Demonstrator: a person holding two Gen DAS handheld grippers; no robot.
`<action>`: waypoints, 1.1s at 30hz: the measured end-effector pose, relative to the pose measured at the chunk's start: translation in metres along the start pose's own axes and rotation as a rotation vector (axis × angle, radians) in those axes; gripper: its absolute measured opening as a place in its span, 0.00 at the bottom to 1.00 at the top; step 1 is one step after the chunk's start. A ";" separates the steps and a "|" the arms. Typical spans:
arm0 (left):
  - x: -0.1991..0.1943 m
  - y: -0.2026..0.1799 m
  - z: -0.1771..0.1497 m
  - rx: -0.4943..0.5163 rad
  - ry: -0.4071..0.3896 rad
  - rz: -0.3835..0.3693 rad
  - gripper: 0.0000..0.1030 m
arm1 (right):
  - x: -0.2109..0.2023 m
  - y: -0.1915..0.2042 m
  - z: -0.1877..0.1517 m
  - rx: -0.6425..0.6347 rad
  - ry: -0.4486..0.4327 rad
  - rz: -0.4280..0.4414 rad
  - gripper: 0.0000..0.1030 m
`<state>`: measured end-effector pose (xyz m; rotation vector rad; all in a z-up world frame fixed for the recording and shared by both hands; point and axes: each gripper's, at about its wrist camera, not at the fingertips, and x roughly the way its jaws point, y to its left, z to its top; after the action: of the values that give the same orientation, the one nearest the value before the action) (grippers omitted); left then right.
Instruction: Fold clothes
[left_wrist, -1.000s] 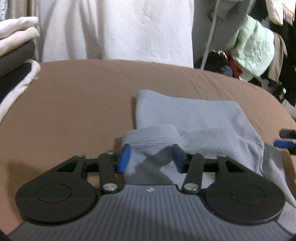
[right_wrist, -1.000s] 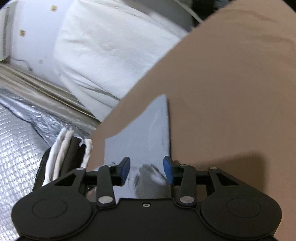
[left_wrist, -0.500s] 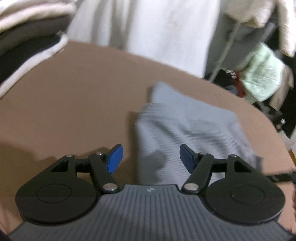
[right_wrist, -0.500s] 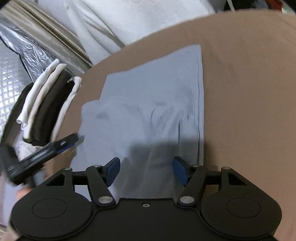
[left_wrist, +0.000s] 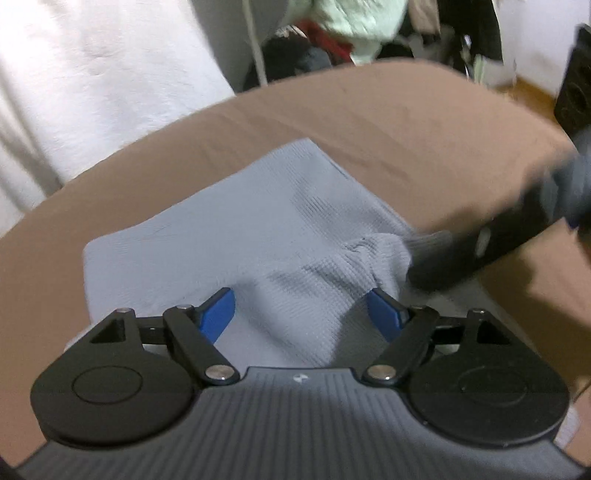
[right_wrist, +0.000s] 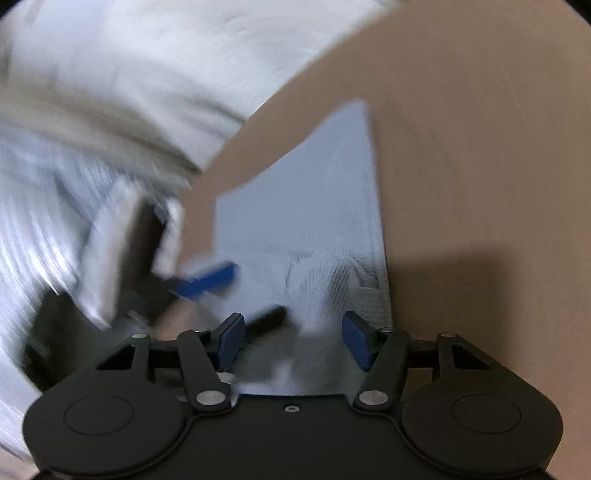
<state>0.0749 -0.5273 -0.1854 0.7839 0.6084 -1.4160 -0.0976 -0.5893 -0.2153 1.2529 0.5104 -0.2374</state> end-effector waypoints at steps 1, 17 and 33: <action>0.006 0.003 0.003 0.002 0.019 -0.007 0.78 | -0.003 -0.014 0.005 0.090 -0.007 0.055 0.63; 0.023 0.028 0.010 -0.046 0.068 -0.368 0.26 | -0.018 -0.049 0.021 0.269 -0.071 0.162 0.64; -0.033 0.057 -0.015 -0.351 -0.070 -0.343 0.17 | -0.051 0.013 -0.026 -0.053 -0.126 -0.015 0.64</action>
<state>0.1304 -0.4958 -0.1624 0.3603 0.9391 -1.5804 -0.1417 -0.5656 -0.1851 1.1748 0.4148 -0.3116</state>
